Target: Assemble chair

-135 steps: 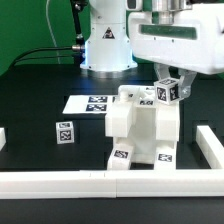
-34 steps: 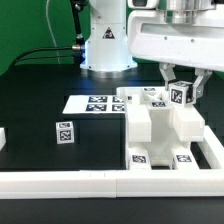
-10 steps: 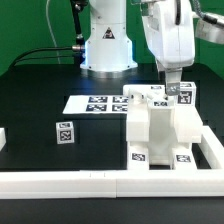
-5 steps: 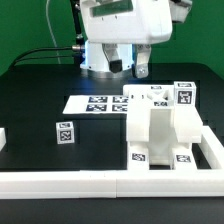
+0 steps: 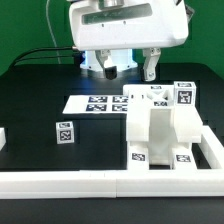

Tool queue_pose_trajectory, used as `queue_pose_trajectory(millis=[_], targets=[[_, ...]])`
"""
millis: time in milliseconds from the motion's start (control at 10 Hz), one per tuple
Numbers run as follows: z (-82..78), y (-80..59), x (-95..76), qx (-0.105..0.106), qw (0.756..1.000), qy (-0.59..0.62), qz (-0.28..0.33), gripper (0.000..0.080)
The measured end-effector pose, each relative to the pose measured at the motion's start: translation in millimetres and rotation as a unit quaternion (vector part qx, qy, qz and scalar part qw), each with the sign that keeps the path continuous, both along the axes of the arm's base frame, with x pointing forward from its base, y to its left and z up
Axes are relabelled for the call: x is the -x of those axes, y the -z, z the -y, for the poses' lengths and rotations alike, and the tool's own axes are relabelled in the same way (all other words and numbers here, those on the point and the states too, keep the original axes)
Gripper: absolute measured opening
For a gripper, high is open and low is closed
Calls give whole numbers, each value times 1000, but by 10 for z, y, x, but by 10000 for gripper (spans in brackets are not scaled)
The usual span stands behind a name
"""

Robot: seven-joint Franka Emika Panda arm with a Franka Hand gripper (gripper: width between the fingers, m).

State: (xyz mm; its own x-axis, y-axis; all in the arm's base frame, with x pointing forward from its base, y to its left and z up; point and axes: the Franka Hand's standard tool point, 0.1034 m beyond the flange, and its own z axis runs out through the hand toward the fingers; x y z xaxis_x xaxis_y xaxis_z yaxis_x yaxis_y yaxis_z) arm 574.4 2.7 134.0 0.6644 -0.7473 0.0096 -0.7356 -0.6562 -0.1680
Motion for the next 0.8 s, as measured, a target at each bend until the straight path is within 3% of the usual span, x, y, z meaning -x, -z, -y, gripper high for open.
queue_pose_trajectory(millis=[300,400,800], targets=[[505,28,158,5,996,-84,10,649],[556,49,121,33,992,-121,10,649],[546,68,136,33,991,-133,6,649]])
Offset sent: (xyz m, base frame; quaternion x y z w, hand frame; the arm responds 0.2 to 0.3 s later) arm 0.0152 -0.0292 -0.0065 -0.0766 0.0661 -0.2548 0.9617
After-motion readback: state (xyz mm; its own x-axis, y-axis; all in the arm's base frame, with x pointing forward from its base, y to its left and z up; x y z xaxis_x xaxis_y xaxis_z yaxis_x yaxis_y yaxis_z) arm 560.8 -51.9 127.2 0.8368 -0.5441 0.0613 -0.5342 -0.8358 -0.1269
